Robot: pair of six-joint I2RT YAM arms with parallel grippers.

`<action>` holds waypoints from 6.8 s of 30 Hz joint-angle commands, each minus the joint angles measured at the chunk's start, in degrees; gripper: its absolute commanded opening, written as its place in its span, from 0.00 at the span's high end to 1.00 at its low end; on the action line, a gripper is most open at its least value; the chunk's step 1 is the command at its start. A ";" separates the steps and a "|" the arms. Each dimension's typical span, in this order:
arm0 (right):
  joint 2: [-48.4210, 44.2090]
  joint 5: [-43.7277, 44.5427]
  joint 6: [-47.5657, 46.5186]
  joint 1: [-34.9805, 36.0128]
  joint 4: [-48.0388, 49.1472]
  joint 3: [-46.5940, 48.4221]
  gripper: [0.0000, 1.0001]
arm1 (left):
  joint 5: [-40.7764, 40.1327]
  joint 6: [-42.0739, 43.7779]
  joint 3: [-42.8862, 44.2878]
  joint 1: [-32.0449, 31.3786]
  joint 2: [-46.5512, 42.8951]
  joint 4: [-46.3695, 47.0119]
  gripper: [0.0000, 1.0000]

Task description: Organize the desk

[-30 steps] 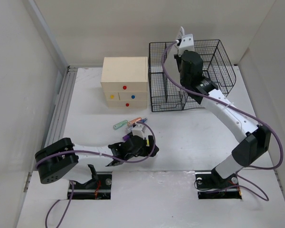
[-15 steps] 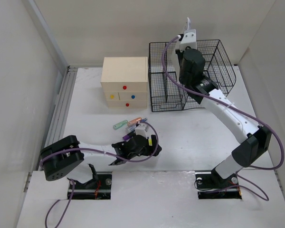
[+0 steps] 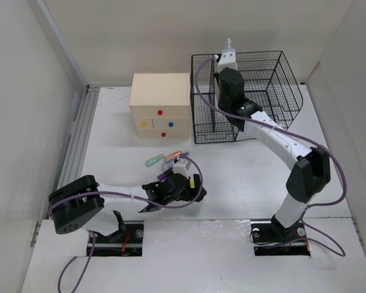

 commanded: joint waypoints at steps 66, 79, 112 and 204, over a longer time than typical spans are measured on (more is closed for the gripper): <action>-0.26 1.98 8.39 -4.14 14.04 -11.00 1.00 | -12.74 1.07 3.15 -0.93 -37.13 -24.30 0.21; 0.35 -0.21 7.87 -3.61 14.74 -11.00 1.00 | -12.74 1.07 3.15 -0.93 -36.08 -23.25 0.21; -30.31 -48.94 -0.84 -7.39 -7.92 -15.31 1.00 | -27.68 9.49 16.85 6.70 -38.10 -28.26 0.37; -33.75 -80.90 7.78 -19.87 -15.84 -25.68 0.79 | 1.24 12.14 30.47 42.05 -1.01 -7.43 0.72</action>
